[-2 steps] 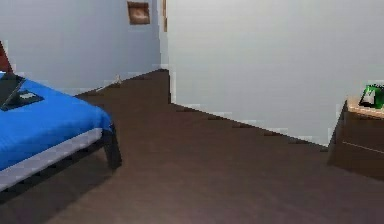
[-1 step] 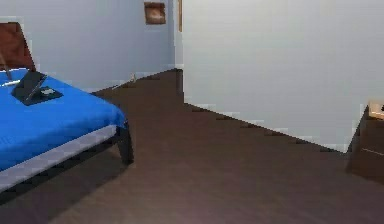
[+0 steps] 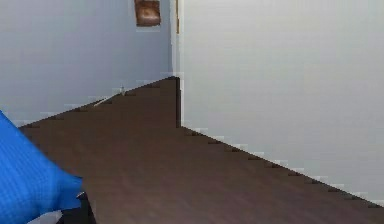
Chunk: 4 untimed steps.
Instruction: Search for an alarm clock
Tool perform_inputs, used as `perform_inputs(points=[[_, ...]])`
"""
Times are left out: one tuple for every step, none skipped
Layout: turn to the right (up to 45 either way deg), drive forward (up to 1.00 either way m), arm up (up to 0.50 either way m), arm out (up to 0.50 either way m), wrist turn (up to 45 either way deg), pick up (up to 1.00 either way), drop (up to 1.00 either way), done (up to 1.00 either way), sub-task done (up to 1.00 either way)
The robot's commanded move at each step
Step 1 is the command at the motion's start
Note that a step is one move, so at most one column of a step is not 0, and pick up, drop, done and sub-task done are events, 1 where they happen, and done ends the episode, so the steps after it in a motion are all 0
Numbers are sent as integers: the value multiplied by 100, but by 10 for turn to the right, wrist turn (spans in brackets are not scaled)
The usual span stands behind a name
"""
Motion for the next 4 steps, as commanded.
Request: perform_inputs(points=[[450,0,0,0,0,0,0,0,0],[300,0,0,0,0,0,0,0,0],[0,100,0,0,0,0,0,0,0],[120,0,0,0,0,0,0,0,0]])
